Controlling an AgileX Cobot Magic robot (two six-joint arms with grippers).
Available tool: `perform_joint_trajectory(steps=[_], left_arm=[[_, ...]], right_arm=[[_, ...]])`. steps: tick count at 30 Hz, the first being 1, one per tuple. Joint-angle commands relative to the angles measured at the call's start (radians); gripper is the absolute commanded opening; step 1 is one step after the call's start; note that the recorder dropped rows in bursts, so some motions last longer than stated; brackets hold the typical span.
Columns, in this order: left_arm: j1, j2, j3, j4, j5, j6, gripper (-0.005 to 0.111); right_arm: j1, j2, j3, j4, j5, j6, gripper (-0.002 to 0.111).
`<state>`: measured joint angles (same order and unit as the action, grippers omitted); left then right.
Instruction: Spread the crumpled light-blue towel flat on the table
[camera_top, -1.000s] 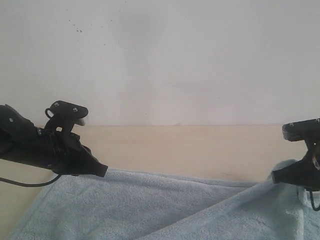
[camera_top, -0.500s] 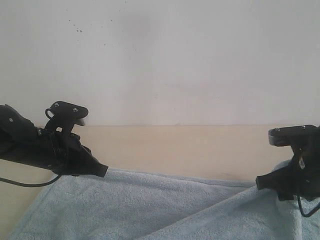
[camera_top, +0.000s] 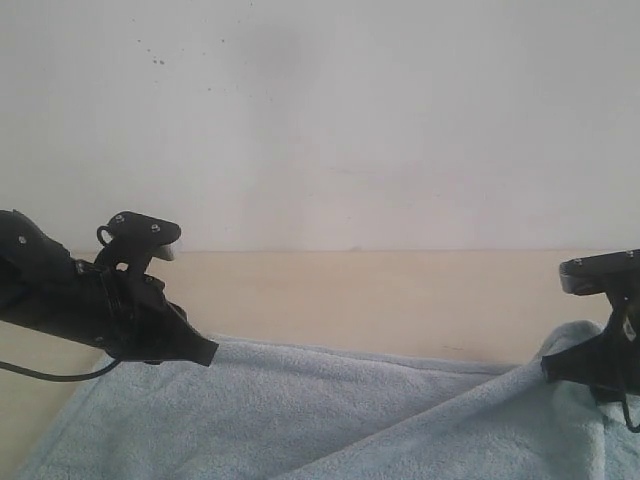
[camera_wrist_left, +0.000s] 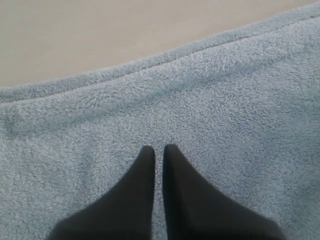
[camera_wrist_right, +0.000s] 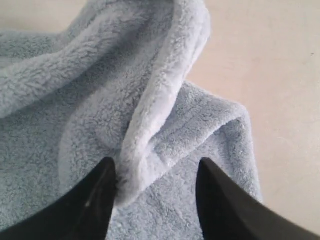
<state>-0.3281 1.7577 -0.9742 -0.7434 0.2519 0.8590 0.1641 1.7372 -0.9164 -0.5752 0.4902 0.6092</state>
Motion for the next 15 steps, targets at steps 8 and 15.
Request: perform_joint_trajectory(steps=[8, 15], left_arm=[[-0.008, -0.004, -0.004, -0.008, 0.007, -0.006, 0.006], [-0.008, -0.004, -0.004, -0.008, 0.009, -0.006, 0.006]], right_arm=[[-0.005, 0.006, -0.004, -0.001, -0.042, 0.008, 0.006], [-0.005, 0.034, -0.004, -0.026, -0.033, -0.003, 0.014]])
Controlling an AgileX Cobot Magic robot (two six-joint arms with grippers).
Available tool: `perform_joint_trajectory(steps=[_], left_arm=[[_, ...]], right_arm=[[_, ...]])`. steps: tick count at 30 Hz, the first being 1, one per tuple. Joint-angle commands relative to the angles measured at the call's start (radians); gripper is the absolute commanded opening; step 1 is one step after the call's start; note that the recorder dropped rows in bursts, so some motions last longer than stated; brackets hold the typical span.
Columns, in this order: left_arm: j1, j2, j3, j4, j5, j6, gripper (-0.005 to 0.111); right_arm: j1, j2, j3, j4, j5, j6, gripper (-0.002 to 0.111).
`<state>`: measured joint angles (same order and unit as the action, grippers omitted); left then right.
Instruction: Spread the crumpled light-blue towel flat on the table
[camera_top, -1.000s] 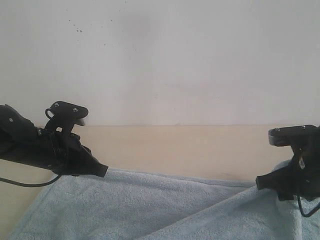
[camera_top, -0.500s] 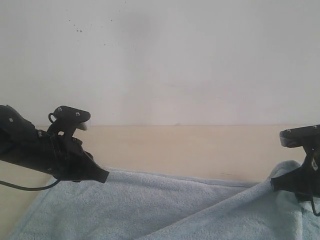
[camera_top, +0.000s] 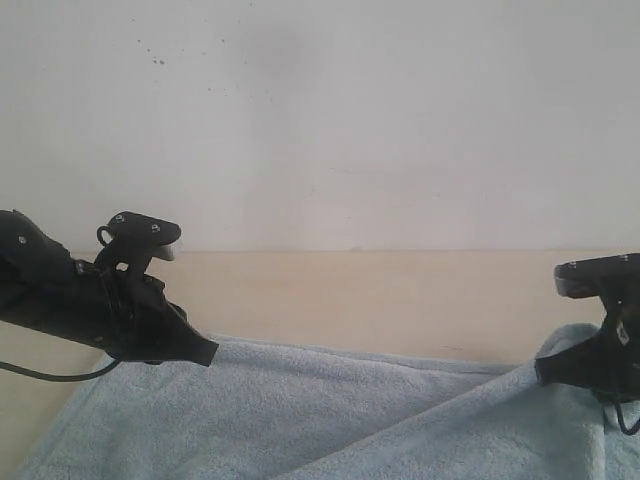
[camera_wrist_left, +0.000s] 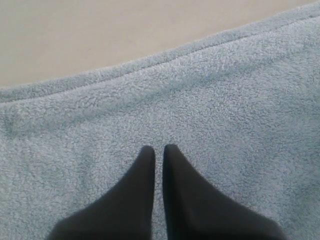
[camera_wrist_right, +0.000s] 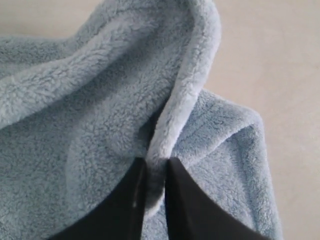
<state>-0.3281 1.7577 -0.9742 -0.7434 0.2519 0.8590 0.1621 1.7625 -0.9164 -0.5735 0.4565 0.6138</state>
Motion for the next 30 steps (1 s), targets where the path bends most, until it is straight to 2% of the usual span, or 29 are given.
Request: perform_joint_trajectory(steps=[1, 3, 7, 11, 13, 16, 17, 19, 22, 23, 25, 26, 28, 30], left_arm=[[-0.008, -0.004, -0.004, -0.008, 0.009, -0.006, 0.006], [-0.008, -0.004, -0.004, -0.008, 0.007, -0.006, 0.006], [-0.008, -0.004, -0.004, -0.008, 0.002, -0.006, 0.006], [-0.008, -0.004, -0.004, -0.008, -0.014, -0.006, 0.006], [-0.008, -0.004, -0.004, -0.008, -0.036, -0.006, 0.006], [-0.008, -0.004, -0.004, -0.008, -0.061, -0.006, 0.006], [-0.008, -0.004, -0.004, -0.008, -0.061, -0.006, 0.006], [-0.008, -0.004, -0.004, -0.008, -0.061, -0.006, 0.006], [-0.008, -0.004, -0.004, 0.028, -0.062, -0.006, 0.006], [-0.008, -0.004, 0.000, 0.038, -0.076, 0.001, 0.006], [-0.006, 0.006, 0.017, 0.094, -0.137, 0.003, 0.006], [-0.002, 0.024, 0.021, 0.117, -0.173, 0.003, 0.006], [0.009, 0.066, 0.021, 0.140, -0.208, 0.013, 0.006], [0.018, 0.110, 0.017, 0.161, -0.222, 0.013, 0.004]], right_arm=[[-0.003, 0.009, -0.004, -0.066, 0.001, -0.005, 0.009], [-0.005, 0.006, -0.004, -0.133, -0.006, 0.026, -0.001], [-0.042, 0.002, -0.038, -0.289, -0.013, 0.165, 0.000], [-0.103, 0.004, -0.101, -0.376, -0.032, 0.172, 0.000], [-0.154, 0.004, -0.155, -0.410, -0.129, 0.164, 0.000], [-0.211, 0.006, -0.171, -0.414, -0.366, 0.162, 0.000], [-0.211, 0.006, -0.171, -0.414, -0.366, 0.162, 0.001], [-0.211, 0.017, -0.173, -0.417, -0.268, 0.141, 0.015], [-0.211, 0.048, -0.173, -0.488, 0.038, 0.139, 0.054], [-0.211, 0.050, -0.173, -0.500, 0.112, 0.139, 0.058], [-0.211, 0.040, -0.173, -0.483, 0.252, 0.139, 0.056], [-0.211, 0.020, -0.173, -0.428, 0.302, 0.128, 0.048], [-0.211, -0.017, -0.173, -0.298, 0.344, 0.004, 0.028], [-0.211, -0.055, -0.173, -0.115, 0.378, -0.180, 0.001]])
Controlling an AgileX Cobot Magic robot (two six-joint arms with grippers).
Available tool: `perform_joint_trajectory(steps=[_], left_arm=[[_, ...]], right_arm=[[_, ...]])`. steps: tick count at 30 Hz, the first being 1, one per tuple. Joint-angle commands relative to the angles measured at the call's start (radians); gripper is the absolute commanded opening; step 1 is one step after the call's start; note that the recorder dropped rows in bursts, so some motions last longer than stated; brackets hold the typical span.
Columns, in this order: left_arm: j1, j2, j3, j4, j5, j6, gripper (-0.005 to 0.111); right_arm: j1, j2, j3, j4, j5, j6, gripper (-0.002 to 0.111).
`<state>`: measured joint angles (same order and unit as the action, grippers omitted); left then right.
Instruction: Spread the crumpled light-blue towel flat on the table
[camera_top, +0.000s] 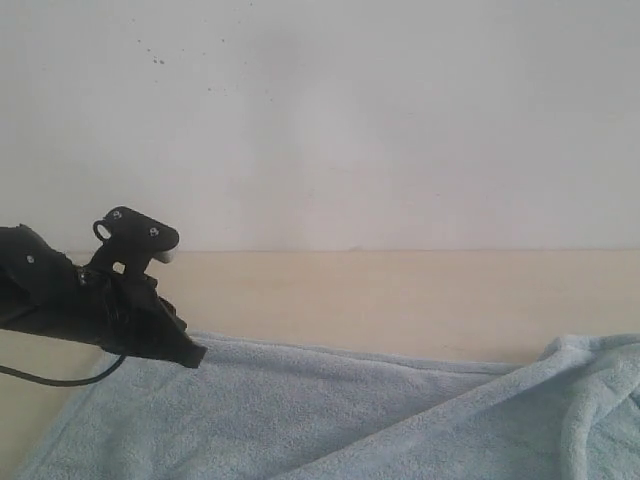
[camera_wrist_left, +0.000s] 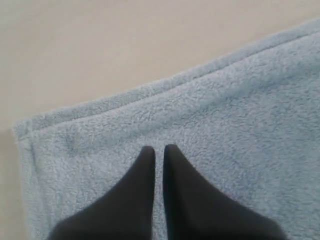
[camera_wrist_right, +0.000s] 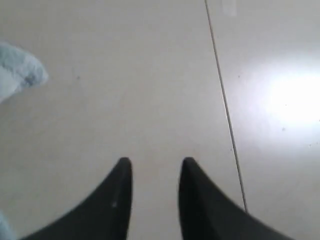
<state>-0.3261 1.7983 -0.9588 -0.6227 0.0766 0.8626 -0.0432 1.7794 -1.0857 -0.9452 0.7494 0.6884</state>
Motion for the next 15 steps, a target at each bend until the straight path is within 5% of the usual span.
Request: perform_joint_trajectory(steps=[1, 8, 15], left_arm=[[0.024, 0.093, -0.006, 0.040, -0.048, 0.009, 0.004], [0.115, 0.236, -0.160, 0.020, 0.091, -0.132, 0.004], [0.149, 0.310, -0.222, 0.012, 0.131, -0.132, 0.004]], right_arm=[[-0.006, -0.087, -0.004, 0.340, 0.102, -0.315, 0.001], [-0.006, -0.167, -0.004, 0.912, 0.236, -0.688, 0.000], [-0.006, -0.206, 0.006, 1.096, 0.245, -0.814, 0.000]])
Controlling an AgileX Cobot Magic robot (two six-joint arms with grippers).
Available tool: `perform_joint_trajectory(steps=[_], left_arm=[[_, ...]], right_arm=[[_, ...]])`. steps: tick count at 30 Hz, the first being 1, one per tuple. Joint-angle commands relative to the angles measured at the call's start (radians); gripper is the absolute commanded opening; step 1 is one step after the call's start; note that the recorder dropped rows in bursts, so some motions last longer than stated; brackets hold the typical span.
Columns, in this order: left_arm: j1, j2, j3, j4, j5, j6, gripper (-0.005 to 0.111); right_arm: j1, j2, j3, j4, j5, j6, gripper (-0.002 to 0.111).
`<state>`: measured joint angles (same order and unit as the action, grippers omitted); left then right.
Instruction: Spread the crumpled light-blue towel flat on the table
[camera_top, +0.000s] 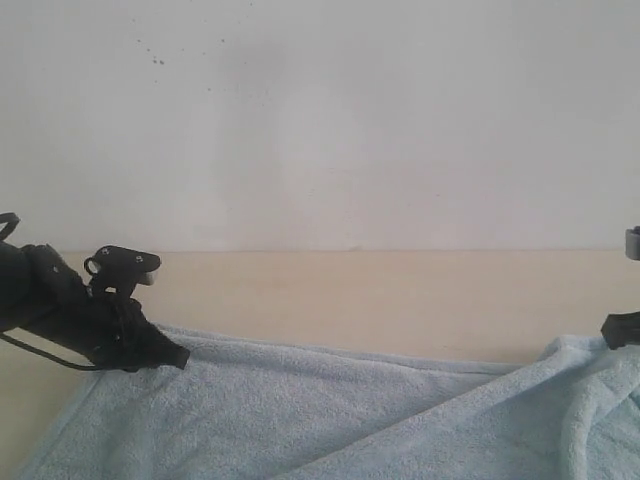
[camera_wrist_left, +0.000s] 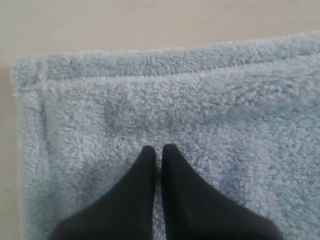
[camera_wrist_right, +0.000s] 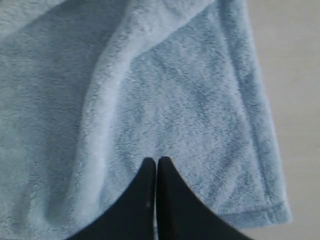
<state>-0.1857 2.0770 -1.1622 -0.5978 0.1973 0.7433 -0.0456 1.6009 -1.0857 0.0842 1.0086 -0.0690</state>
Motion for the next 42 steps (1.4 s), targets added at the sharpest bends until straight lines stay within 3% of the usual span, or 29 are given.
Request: perform_joint_trajectory(steps=[1, 11, 17, 22, 27, 33, 37, 42], left_arm=[[0.008, 0.042, -0.019, -0.013, -0.008, -0.013, 0.004], [0.057, 0.077, -0.026, -0.013, -0.127, -0.015, 0.004], [0.135, 0.077, -0.029, -0.013, -0.041, -0.050, 0.004], [0.169, 0.059, -0.029, -0.023, -0.022, -0.076, 0.004], [0.158, -0.027, -0.028, -0.076, -0.011, -0.076, 0.004], [0.142, -0.156, -0.028, -0.342, 0.096, 0.004, 0.004], [0.104, -0.170, -0.028, -0.624, 0.167, 0.324, 0.004], [0.094, -0.170, -0.028, -0.813, 0.277, 0.574, 0.004]], right_arm=[[-0.003, -0.027, 0.009, 0.066, -0.019, -0.057, 0.000], [-0.003, -0.021, 0.016, 0.073, -0.099, -0.057, 0.000], [-0.003, -0.021, 0.021, 0.054, -0.061, -0.084, 0.000], [-0.003, -0.021, 0.084, -0.122, -0.062, -0.001, 0.000], [-0.003, -0.021, 0.244, -0.479, -0.119, 0.257, 0.000], [-0.003, -0.016, 0.464, -0.326, -0.429, 0.189, 0.000], [-0.003, -0.002, 0.487, -0.346, -0.461, 0.216, 0.000], [-0.003, 0.086, 0.487, -0.361, -0.445, 0.255, 0.000]])
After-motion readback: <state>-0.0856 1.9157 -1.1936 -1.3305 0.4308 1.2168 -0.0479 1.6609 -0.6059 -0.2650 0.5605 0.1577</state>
